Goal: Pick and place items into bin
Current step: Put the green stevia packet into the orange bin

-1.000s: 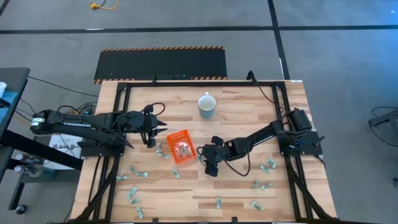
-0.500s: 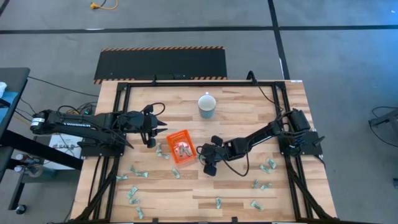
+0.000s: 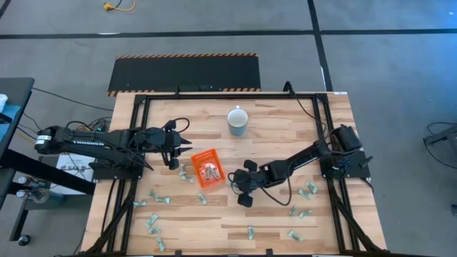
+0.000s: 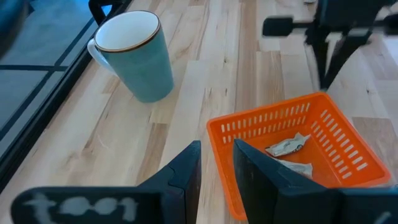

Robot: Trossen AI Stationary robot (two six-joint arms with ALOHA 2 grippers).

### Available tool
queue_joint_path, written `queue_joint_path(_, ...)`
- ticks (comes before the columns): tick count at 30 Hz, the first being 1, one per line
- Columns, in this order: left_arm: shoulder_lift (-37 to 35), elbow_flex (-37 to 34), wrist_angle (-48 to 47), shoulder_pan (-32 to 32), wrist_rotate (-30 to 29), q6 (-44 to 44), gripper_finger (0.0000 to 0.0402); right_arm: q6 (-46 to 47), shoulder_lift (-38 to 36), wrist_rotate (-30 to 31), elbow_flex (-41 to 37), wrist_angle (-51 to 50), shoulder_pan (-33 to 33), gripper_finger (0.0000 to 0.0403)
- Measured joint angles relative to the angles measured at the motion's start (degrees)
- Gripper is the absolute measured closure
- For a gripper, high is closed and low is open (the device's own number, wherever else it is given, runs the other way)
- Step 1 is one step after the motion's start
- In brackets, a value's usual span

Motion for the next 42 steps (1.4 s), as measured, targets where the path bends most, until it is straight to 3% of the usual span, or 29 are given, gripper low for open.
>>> queue_joint_path(8,0.0,-0.02,0.04,0.0,-0.02,0.0,0.0319,-1.18,-8.09,3.78,0.0,0.23,3.17,0.0401)
queue_joint_path(14,0.0,-0.02,0.18,0.0,-0.09,0.02,0.0319,-6.64,-10.64,7.86,0.0,6.67,0.64,0.0402)
queue_joint_path(19,0.0,-0.02,0.26,0.0,-0.13,0.02,0.0319,-9.11,-8.92,1.86,0.07,13.33,-4.26,0.0402)
queue_joint_path(29,0.0,-0.02,0.26,-0.01,-0.2,0.09,0.0319,-9.64,-5.57,-5.77,0.07,16.27,-9.7,0.0392)
queue_joint_path(42,0.0,-0.02,0.26,-0.02,-0.2,0.17,0.0319,-9.74,-5.59,-8.24,0.04,19.24,-10.02,0.0312)
